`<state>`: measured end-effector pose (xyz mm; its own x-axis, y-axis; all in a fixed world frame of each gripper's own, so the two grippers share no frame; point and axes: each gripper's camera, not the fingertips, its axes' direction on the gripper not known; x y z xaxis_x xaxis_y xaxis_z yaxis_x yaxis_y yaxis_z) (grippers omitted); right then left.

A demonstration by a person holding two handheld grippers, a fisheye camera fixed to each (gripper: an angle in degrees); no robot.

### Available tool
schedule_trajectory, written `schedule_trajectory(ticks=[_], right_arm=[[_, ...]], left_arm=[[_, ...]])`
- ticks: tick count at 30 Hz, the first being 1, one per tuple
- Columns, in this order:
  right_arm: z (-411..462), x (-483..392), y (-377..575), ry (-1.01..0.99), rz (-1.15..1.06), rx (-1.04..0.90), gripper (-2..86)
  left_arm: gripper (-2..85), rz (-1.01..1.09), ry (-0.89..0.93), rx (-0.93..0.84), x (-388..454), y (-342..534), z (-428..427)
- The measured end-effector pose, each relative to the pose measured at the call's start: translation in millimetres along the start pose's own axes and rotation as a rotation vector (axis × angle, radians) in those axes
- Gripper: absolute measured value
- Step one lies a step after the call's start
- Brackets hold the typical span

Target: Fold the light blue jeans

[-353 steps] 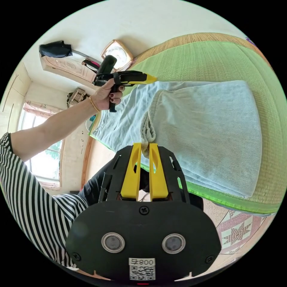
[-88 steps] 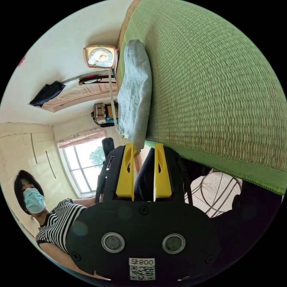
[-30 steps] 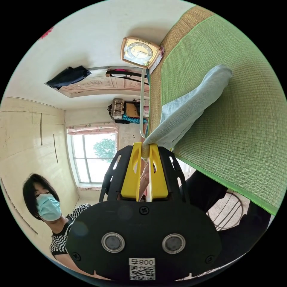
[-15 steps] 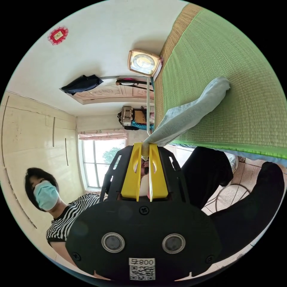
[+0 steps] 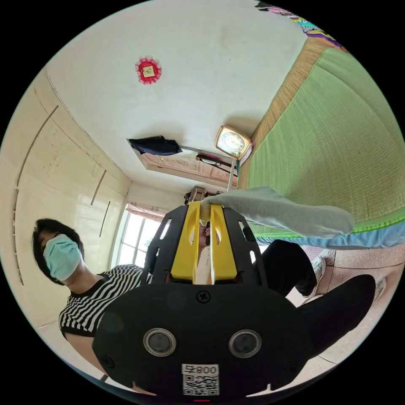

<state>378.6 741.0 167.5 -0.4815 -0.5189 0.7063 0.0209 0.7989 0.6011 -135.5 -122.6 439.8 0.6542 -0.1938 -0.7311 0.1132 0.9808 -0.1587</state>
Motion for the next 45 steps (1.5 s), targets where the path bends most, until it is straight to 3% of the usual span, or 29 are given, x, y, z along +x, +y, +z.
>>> schedule_trajectory(ticks=[9, 17, 23, 27, 30, 33, 35, 39, 45], right_arm=[[-165.6, -228.2, -94.2, 0.068, -0.185, 0.310, 1.9], [-354.7, -531.0, -212.3, 0.214, -0.463, 0.545, 2.1], [-469.7, -658.2, -283.3, 0.322, -0.514, 0.674, 2.3], [-492.4, -637.9, -311.6, 0.416, -0.386, 0.669, 2.3], [-487.8, -547.9, -335.5, 0.428, -0.165, 0.616, 2.3], [-470.4, -420.5, -358.2, 0.389, 0.129, 0.549, 2.4], [-452.8, -344.1, -374.7, 0.329, 0.317, 0.453, 2.5], [-431.0, -336.8, -394.9, 0.269, 0.375, 0.356, 2.4], [-484.1, -414.6, -437.1, 0.440, 0.361, 0.302, 1.3]], left_arm=[[8.2, 0.186, 0.122, -0.355, 140.0, -52.4, 243.3], [8.3, 0.495, 0.287, -0.595, 412.4, -30.8, 509.6], [8.4, 0.609, 0.320, -0.715, 527.8, 11.8, 665.8], [8.5, 0.605, 0.243, -0.755, 499.6, 21.9, 717.4], [8.3, 0.598, 0.076, -0.803, 429.0, 15.5, 745.4], [8.3, 0.507, -0.203, -0.869, 341.0, 3.9, 761.5], [8.1, 0.434, -0.138, -0.859, 301.4, -3.4, 750.6], [8.0, 0.427, -0.076, -0.861, 292.3, -11.7, 743.3], [8.0, 0.432, -0.064, -0.896, 305.1, -17.7, 756.8]])
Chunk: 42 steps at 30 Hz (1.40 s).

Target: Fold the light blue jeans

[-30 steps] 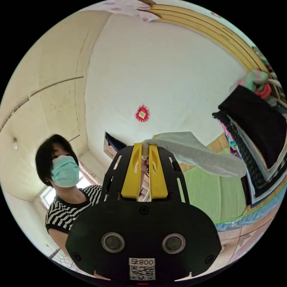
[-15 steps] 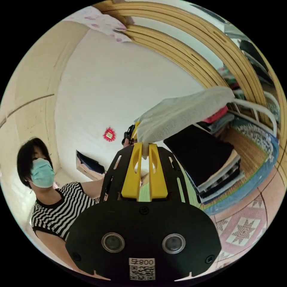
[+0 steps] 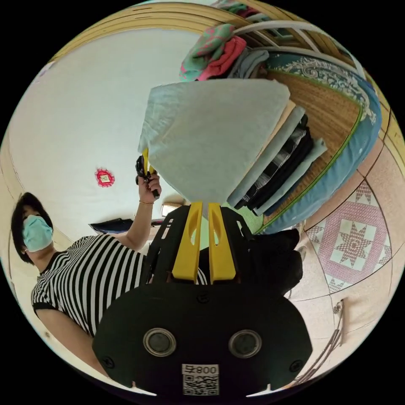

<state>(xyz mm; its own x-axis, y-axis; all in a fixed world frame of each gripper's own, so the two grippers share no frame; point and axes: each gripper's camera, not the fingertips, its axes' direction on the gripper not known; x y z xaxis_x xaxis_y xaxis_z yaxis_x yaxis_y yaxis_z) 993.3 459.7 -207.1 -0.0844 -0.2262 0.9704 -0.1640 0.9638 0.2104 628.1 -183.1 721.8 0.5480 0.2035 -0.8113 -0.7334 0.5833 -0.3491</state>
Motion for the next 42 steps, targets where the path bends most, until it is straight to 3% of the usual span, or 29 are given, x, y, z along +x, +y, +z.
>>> schedule_trajectory(ticks=[4, 10, 12, 14, 20, 25, 28, 32, 35, 39, 42], right_arm=[[-20.7, -81.2, -78.0, 0.079, -0.214, -0.011, 0.4], [99.0, -162.2, -184.2, 0.189, -0.619, -0.339, 0.0], [140.3, -168.6, -192.2, 0.244, -0.728, -0.465, 0.0], [154.2, -174.9, -194.4, 0.191, -0.895, -0.551, 0.0], [178.4, -191.3, -192.8, 0.119, -1.121, -0.746, -0.3], [181.7, -180.6, -210.4, -0.027, -1.106, -0.849, -0.3], [175.0, -172.4, -223.1, -0.078, -1.084, -0.880, -0.1], [166.5, -158.3, -254.1, -0.142, -1.008, -0.912, -0.1], [155.0, -148.8, -280.7, -0.177, -0.921, -0.943, 0.0], [120.9, -132.5, -324.5, -0.155, -0.863, -0.902, 0.0], [83.6, -108.6, -378.2, -0.056, -0.778, -0.771, 0.0]], left_arm=[[8.1, -0.012, -0.019, -0.023, 8.6, -13.7, -0.6], [7.7, -0.062, -0.046, 0.003, 13.6, -20.4, -10.0], [7.6, -0.089, -0.063, 0.028, 15.5, -20.2, -12.5], [7.5, -0.147, -0.121, 0.102, 18.1, -14.0, -23.0], [8.1, -0.307, -0.134, 0.313, 21.0, 15.8, -35.0], [9.2, -0.360, -0.134, 0.472, 35.5, 38.3, -38.9], [9.0, -0.359, -0.045, 0.621, 33.5, 63.8, -44.6], [4.5, -0.430, 0.069, 0.912, -6.4, 105.9, -50.0], [1.4, -0.601, 0.093, 1.001, -54.5, 119.8, -34.8], [0.4, -0.781, 0.022, 0.994, -91.7, 107.3, -10.8], [0.2, -0.944, -0.173, 0.852, -105.6, 80.3, -1.8]])
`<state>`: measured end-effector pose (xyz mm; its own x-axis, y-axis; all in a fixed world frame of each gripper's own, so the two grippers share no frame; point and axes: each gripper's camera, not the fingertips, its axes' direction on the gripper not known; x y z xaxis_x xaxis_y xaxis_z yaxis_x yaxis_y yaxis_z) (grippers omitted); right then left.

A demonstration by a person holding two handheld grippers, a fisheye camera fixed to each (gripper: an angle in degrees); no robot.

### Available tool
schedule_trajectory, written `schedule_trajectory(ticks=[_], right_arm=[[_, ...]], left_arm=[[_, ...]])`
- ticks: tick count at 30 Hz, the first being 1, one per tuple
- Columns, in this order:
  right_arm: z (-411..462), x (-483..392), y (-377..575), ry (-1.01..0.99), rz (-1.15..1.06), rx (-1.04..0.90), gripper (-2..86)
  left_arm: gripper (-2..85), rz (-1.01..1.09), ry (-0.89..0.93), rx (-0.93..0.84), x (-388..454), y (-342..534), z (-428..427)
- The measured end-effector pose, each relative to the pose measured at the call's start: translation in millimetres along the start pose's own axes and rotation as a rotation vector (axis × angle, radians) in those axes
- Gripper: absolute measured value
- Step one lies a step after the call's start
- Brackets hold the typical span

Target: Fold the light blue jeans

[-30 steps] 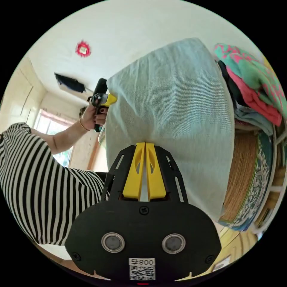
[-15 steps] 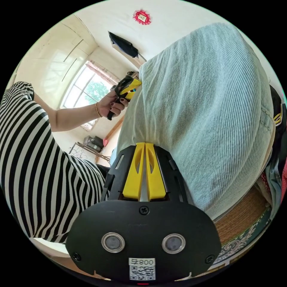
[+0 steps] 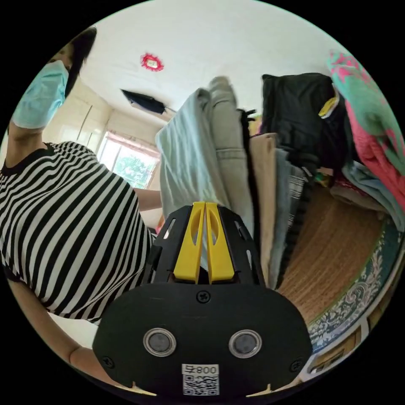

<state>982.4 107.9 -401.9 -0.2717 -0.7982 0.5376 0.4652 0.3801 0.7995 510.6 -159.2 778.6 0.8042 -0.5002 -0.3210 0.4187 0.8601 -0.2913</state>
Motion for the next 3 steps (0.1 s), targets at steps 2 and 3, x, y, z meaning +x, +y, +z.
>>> schedule_trajectory(ticks=[2, 3], right_arm=[[-36.8, 36.5, 10.1, 0.098, 0.078, 0.080, 0.0], [-43.6, 48.5, 13.0, 0.156, 0.126, 0.109, -0.1]], left_arm=[[0.1, -0.004, -0.232, -0.014, 14.7, -11.8, 15.9], [0.1, 0.002, -0.276, -0.023, 18.1, -15.9, 20.6]])
